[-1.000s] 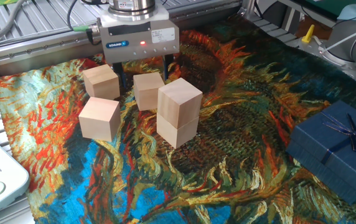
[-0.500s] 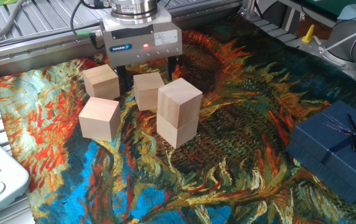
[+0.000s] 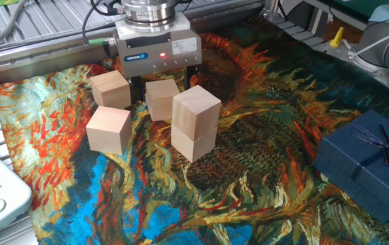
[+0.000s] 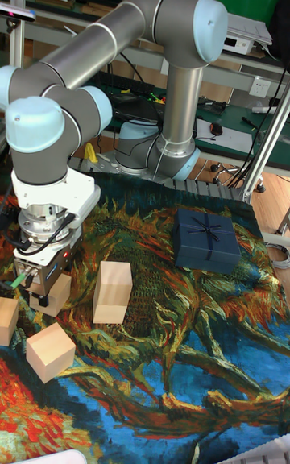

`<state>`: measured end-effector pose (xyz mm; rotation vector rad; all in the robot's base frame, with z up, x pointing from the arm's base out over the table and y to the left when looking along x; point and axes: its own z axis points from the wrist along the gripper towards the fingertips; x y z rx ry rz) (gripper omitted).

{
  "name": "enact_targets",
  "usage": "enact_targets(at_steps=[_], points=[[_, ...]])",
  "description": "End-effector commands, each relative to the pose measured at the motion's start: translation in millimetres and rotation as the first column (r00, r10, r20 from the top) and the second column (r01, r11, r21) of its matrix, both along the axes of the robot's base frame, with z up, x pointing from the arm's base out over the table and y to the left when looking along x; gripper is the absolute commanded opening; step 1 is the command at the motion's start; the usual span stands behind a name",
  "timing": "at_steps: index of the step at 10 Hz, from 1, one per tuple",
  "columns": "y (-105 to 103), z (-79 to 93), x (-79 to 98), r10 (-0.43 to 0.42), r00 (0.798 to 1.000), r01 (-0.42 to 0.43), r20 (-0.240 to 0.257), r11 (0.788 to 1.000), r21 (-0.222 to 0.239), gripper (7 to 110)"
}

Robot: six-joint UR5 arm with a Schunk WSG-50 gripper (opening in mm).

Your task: Stack the blocks in a vertical line of five

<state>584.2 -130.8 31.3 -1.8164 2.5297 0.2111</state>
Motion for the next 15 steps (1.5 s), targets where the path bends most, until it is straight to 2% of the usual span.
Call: enact_targets(at_steps=[1,15], points=[[0.6,-2.8,-1.7,-0.011,1.0,0.011,0.004,1.0,-0.002,88],[-0.6,-5.6,-4.7,-0.041,0.999,0.041,0.006,0.999,-0.002,88]])
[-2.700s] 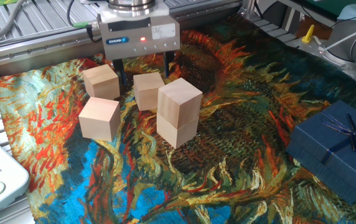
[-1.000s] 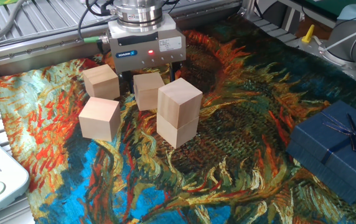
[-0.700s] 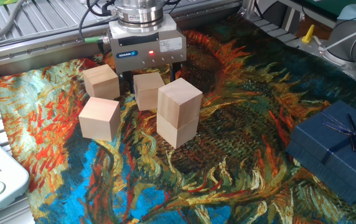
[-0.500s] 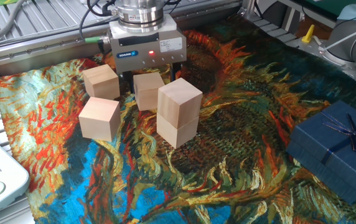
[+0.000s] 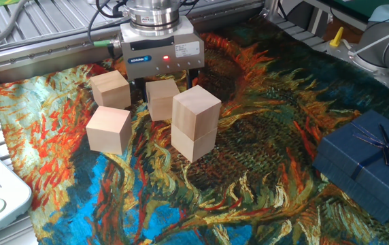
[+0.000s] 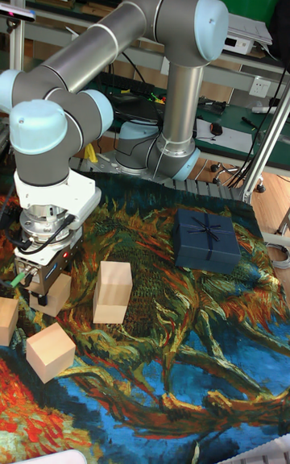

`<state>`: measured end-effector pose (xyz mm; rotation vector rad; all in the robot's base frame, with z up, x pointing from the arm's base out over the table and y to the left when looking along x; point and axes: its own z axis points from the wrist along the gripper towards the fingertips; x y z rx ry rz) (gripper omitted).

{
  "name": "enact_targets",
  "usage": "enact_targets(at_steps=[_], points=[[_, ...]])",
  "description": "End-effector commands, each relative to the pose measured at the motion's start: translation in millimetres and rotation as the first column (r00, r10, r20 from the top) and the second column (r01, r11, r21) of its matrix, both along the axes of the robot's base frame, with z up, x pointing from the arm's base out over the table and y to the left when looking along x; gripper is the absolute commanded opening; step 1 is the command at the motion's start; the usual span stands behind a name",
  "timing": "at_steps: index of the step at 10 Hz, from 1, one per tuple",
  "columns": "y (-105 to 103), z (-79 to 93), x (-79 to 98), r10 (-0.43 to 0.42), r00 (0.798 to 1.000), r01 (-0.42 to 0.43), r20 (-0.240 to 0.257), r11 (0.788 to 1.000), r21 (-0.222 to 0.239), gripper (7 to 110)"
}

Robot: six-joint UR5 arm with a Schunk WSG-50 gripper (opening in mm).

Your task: Stack the blocks in a vertical line of five

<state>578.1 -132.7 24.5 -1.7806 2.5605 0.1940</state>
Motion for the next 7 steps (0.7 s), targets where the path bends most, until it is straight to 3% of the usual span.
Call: enact_targets(at_steps=[1,5,7], points=[[1,1.2,0.9,-0.009,1.0,0.009,0.003,1.0,0.01,88],[-6,0.2,0.3,-0.008,1.0,0.008,0.004,1.0,-0.017,88],[-4,0.0,10.7,-0.015,0.999,0.015,0.044,1.0,-0.012,88]])
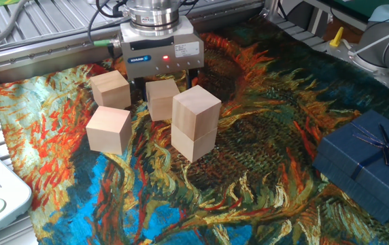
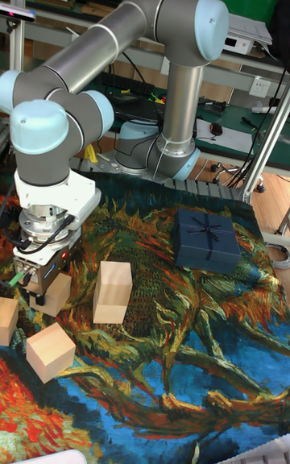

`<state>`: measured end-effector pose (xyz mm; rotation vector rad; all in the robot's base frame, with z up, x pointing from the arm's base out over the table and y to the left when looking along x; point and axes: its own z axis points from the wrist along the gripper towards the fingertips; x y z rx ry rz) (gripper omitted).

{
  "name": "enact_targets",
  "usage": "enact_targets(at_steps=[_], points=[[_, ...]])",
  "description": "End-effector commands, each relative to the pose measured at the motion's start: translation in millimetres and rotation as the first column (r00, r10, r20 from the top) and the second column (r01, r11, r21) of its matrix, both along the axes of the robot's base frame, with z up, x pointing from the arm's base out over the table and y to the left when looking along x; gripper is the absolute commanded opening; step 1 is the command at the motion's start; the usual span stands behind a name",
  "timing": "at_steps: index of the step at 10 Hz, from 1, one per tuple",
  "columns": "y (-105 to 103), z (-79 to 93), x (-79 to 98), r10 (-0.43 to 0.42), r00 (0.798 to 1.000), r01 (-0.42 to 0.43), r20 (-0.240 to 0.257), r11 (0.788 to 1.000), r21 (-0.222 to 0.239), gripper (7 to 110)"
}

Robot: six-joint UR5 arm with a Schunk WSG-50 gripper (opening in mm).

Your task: Stack the blocks in a vertical line of five

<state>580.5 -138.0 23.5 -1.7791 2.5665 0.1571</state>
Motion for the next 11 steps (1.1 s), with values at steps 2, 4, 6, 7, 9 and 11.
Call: enact_targets(at_steps=[2,4,6,7,9,11], points=[[-4,0.6,9.3,-0.013,0.999,0.013,0.036,1.0,-0.01,66],[-4,0.5,9.2,-0.005,0.999,0.006,0.036,1.0,-0.013,66],[-3,0.0,8.0,-0.003,0.999,0.004,0.032,1.0,-0.012,66],[-2,-2.6,7.0,-0.014,0.999,0.014,0.03,1.0,-0.022,66],[1,-9.3,8.2,-0.019,0.999,0.019,0.037,1.0,-0.024,66],[0,-10.3,7.5,-0.015,0.999,0.016,0.034,0.999,-0.029,66]])
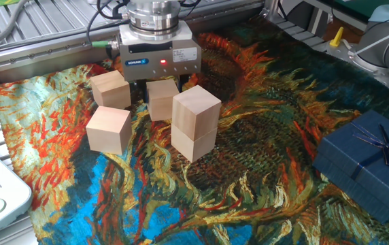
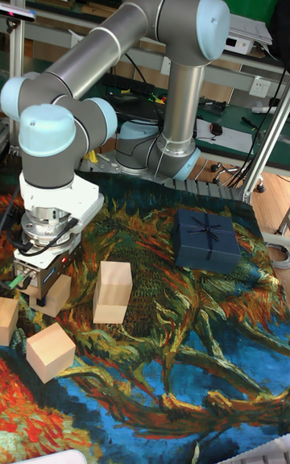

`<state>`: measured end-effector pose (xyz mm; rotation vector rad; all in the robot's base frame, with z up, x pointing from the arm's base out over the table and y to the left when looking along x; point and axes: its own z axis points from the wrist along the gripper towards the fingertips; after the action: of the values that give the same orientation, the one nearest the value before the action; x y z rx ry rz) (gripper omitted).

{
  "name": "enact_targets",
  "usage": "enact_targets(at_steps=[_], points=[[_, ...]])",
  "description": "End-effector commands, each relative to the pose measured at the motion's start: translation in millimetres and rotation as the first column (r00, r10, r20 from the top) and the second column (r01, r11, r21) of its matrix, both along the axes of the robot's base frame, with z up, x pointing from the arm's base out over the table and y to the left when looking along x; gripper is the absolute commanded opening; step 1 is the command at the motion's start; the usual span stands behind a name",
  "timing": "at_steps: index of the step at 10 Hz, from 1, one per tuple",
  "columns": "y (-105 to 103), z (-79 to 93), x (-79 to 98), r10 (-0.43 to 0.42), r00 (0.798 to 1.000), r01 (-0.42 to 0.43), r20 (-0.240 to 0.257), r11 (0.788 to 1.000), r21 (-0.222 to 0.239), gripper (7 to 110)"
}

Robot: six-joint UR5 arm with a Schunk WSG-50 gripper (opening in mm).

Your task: Stack the blocks in a vertical line of five

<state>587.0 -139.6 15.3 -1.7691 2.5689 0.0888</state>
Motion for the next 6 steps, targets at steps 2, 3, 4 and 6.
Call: enact_targets(at_steps=[2,3,4,6], points=[[-2.6,-2.4,-0.2,-0.013,1.0,0.013,0.0,1.0,-0.013,66],[-2.6,-2.3,-0.6,-0.015,1.0,0.014,-0.002,1.0,-0.013,66],[-2.1,-2.5,0.3,-0.016,1.0,0.016,0.001,1.0,-0.013,66],[-1.1,-3.3,-0.4,-0.021,1.0,0.021,0.0,1.0,-0.013,66]])
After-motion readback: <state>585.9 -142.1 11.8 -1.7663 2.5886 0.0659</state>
